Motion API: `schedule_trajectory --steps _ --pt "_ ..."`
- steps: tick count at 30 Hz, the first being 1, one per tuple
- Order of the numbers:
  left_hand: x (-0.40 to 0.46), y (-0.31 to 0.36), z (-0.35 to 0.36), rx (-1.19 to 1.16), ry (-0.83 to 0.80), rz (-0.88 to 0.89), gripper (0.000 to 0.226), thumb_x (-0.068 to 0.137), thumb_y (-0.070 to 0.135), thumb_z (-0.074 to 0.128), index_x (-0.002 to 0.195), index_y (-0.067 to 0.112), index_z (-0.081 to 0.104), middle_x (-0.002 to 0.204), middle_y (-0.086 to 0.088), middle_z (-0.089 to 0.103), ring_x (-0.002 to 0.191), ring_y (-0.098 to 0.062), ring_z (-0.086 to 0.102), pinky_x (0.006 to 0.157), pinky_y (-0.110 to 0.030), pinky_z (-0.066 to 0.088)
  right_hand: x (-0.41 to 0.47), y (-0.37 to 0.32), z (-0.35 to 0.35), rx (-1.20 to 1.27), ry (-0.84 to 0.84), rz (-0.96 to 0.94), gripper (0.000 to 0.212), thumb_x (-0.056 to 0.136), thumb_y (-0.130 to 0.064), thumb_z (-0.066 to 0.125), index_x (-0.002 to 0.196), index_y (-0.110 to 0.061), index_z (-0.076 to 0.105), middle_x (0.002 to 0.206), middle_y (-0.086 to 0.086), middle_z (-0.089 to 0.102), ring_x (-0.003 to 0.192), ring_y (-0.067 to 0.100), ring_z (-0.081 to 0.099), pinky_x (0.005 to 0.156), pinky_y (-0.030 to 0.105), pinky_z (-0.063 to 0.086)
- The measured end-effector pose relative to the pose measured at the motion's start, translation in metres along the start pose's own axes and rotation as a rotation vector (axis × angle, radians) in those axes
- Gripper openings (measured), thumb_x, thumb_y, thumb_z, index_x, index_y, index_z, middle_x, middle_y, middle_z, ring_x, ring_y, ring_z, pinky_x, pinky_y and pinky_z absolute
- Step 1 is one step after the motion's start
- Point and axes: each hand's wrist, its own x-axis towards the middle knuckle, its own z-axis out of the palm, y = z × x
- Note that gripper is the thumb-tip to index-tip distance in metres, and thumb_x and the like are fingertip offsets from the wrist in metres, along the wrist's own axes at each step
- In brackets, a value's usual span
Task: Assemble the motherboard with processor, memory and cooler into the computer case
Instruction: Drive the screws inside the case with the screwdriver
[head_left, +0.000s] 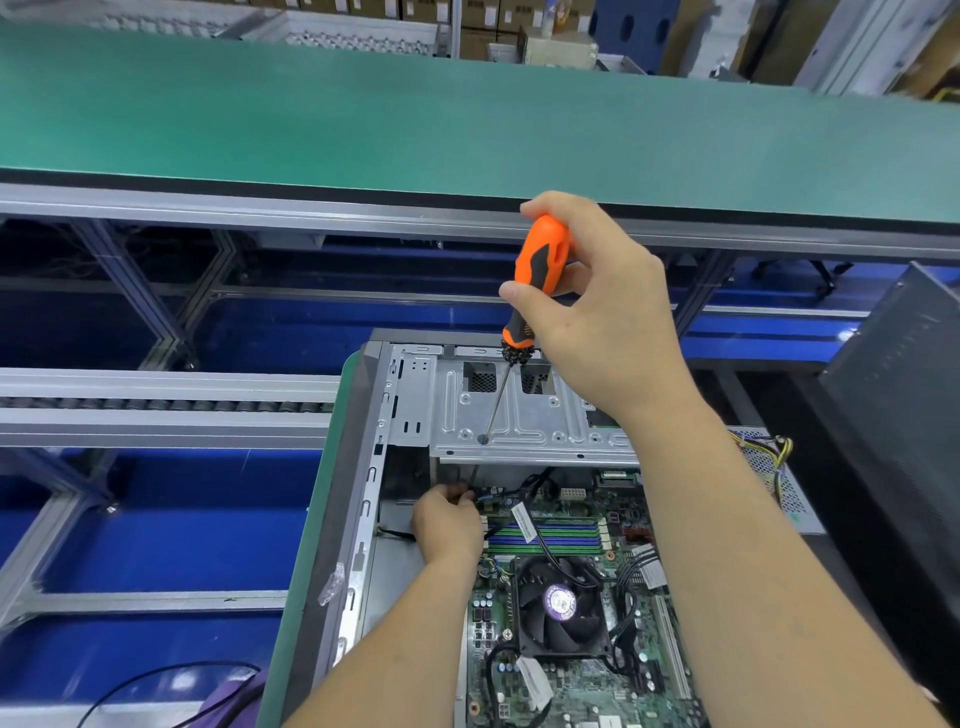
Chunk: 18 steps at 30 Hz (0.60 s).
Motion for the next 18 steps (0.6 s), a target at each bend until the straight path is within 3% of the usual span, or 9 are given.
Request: schedule_trajectory --steps 7,13,18 --pt "0.001 0.0001 0.0017 -0.06 0.017 -0.064 0.009 0.092 0.003 0.063 0.093 0.007 0.071 0.09 -0.009 0.069 0.085 -0.024 0.061 0.083 -0.031 0.051 0.0004 -0.0018 -0.0029 -0.011 0.012 -0.01 0.045 0.087 -0.015 0.077 0.127 -0.021 0.057 0.088 -0.017 0.054 0.077 0.017 0.061 0.077 0.035 0.057" --pt "0.001 0.0003 0.0017 -0.059 0.024 -0.07 0.011 0.093 0.002 0.061 0.093 0.006 0.071 0.09 -0.009 0.068 0.082 -0.023 0.059 0.078 -0.028 0.048 0.0007 -0.0023 -0.0026 -0.006 -0.003 -0.001 0.047 0.087 -0.015 0.077 0.129 -0.021 0.057 0.086 -0.011 0.056 0.077 0.021 0.061 0.078 0.037 0.057" --pt "-0.0005 0.0008 0.0018 -0.031 0.022 -0.052 0.014 0.095 0.001 0.057 0.095 0.007 0.07 0.089 -0.006 0.066 0.082 -0.022 0.057 0.075 -0.027 0.046 0.0008 -0.0024 -0.0031 -0.001 -0.013 0.012 0.048 0.087 -0.017 0.078 0.13 -0.024 0.057 0.087 -0.017 0.054 0.078 0.02 0.063 0.079 0.036 0.059"
